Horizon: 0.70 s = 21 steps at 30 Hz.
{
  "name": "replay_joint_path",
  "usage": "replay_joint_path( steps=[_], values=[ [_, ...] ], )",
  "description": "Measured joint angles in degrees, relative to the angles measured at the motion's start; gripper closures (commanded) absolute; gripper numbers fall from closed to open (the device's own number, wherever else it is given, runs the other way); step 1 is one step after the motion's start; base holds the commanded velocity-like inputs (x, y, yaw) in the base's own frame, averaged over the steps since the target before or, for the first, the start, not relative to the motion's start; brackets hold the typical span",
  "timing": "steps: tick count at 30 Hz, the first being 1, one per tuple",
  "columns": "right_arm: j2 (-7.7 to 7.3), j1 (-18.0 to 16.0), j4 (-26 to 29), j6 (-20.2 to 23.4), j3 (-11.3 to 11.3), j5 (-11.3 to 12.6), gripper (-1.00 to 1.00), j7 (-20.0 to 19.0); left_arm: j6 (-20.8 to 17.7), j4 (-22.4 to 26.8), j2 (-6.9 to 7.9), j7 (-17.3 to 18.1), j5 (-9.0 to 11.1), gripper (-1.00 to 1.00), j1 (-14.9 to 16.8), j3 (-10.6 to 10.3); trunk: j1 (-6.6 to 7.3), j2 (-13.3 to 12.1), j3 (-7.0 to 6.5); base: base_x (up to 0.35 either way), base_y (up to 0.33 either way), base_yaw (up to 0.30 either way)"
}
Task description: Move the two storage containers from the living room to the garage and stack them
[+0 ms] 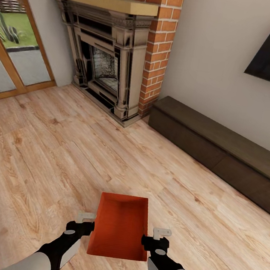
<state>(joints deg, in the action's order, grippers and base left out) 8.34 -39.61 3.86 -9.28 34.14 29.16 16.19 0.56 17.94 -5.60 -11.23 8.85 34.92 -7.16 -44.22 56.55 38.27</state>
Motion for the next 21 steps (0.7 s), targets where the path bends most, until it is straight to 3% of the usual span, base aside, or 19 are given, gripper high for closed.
replay_joint_path(
  steps=[16, 21],
  values=[
    [-0.37, 0.0, -0.03, -0.38, 0.0, 0.13, -1.0, -1.56, -0.12, -0.48, 0.05, 0.03, 0.01, -1.0, 0.02, -0.35, -3.52, 6.42, 2.87, 0.0, 0.0, 0.0],
    [-0.3, 0.0, -0.04, -3.2, 0.0, 0.18, -1.0, -2.43, -0.09, -0.55, 0.11, 0.08, 0.04, -1.0, 0.0, -0.41, -4.61, 8.43, 3.77, 0.0, 0.0, 0.0]
  ],
)
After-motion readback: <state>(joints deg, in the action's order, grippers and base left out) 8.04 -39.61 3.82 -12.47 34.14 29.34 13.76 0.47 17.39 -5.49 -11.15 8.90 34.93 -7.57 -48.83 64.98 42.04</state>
